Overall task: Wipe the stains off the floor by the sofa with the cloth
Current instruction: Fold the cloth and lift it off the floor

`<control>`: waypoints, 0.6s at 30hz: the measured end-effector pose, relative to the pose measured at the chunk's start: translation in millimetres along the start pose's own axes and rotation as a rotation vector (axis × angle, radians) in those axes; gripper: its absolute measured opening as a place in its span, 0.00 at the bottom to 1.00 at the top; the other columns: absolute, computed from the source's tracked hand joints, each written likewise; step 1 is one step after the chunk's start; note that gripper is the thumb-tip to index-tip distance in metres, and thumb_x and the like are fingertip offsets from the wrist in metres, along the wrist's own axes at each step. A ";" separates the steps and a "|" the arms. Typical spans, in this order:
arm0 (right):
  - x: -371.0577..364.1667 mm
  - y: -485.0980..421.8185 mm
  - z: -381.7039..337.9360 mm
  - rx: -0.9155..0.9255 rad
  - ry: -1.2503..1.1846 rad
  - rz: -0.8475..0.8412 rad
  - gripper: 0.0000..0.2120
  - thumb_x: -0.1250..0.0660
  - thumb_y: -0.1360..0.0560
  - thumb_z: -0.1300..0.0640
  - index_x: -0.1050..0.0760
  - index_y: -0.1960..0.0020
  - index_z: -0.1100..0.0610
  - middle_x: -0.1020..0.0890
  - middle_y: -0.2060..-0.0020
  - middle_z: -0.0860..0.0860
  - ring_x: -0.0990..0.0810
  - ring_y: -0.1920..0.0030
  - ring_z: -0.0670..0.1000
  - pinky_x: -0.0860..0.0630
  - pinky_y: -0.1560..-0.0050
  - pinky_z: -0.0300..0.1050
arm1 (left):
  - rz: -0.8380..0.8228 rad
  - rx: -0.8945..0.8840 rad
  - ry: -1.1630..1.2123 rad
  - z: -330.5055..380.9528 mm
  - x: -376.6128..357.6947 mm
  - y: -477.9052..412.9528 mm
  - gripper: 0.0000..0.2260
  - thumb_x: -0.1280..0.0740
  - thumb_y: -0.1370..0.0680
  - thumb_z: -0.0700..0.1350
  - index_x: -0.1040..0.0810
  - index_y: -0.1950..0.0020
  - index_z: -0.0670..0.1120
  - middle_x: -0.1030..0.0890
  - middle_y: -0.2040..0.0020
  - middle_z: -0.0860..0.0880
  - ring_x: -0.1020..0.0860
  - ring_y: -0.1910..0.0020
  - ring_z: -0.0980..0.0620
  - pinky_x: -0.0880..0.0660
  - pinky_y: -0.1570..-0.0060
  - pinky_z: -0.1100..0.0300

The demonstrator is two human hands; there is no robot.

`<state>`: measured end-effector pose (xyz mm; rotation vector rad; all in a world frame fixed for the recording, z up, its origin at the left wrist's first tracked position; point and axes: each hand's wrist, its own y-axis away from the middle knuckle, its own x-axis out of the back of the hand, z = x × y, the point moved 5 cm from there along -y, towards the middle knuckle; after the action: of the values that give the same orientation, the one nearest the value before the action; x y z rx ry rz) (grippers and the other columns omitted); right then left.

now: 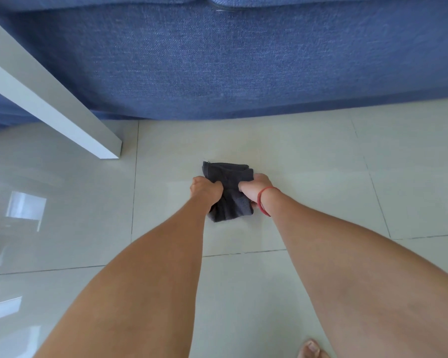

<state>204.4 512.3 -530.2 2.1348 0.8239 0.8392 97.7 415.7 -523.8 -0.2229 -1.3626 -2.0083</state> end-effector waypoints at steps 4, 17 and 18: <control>1.7 1.6 -7.1 0.058 0.012 0.051 0.17 0.41 0.23 0.54 0.27 0.37 0.57 0.20 0.43 0.56 0.21 0.43 0.59 0.25 0.39 0.51 | -0.033 0.018 0.127 6.1 -2.6 5.8 0.22 0.41 0.22 0.48 0.33 0.30 0.41 0.26 0.35 0.42 0.26 0.39 0.40 0.27 0.41 0.50; 44.5 108.2 -107.4 0.381 0.003 0.211 0.18 0.40 0.22 0.56 0.29 0.33 0.58 0.23 0.36 0.59 0.25 0.37 0.59 0.30 0.34 0.50 | 0.076 -0.331 0.165 92.0 88.9 115.0 0.16 0.40 0.22 0.43 0.27 0.36 0.41 0.22 0.40 0.41 0.24 0.42 0.40 0.26 0.41 0.51; 51.2 124.5 -118.8 0.406 0.009 0.229 0.18 0.39 0.22 0.56 0.29 0.33 0.59 0.24 0.35 0.59 0.26 0.36 0.59 0.30 0.33 0.50 | 0.099 -0.355 0.164 99.5 99.7 131.5 0.16 0.40 0.22 0.44 0.27 0.36 0.41 0.23 0.40 0.41 0.24 0.41 0.40 0.26 0.42 0.52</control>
<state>182.6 523.6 -352.4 2.6229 0.8182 0.8522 82.5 430.4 -332.2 -0.2719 -0.8721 -2.1225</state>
